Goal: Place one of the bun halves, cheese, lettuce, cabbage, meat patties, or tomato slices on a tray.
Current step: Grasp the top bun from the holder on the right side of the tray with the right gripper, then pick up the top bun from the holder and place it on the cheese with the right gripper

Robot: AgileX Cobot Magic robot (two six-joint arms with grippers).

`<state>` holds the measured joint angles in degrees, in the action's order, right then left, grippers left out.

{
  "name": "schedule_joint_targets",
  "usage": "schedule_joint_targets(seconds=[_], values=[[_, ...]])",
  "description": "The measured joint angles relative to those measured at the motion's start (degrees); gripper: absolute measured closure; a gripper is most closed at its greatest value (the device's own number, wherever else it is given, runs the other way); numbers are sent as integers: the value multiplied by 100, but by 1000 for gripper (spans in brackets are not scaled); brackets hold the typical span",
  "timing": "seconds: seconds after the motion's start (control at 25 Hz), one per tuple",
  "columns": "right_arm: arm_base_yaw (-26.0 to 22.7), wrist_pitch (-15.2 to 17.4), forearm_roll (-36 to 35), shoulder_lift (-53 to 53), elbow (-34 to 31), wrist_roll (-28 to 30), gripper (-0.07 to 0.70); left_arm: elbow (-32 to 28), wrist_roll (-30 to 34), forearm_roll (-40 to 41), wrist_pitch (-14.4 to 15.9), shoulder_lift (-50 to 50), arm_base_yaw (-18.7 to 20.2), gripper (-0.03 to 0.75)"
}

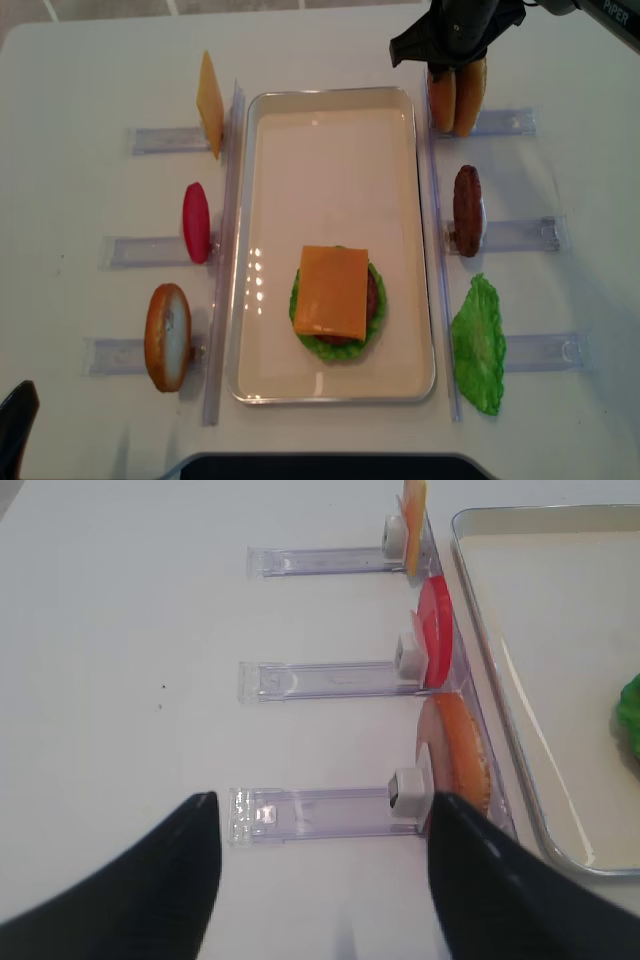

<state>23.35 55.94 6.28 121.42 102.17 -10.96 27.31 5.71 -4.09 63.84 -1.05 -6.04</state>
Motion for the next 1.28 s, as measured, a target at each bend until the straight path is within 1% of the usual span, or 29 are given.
schedule_joint_targets(seconds=[0.24, 0.44, 0.76, 1.04, 1.28], values=[[37, 82, 27, -23, 0, 58, 391, 0, 0, 0, 0, 0, 0, 254], [155, 228, 118, -236, -6, 174, 393, 0, 0, 0, 0, 0, 0, 262], [267, 589, 160, -704, 0, 254, 395, 0, -9, 0, 0, 0, 0, 262], [272, 960, 261, -1299, 0, 288, 412, 0, -11, 0, 0, 0, 0, 262], [272, 1206, 297, -1696, 0, 288, 414, 0, -11, 0, 0, 0, 0, 262]])
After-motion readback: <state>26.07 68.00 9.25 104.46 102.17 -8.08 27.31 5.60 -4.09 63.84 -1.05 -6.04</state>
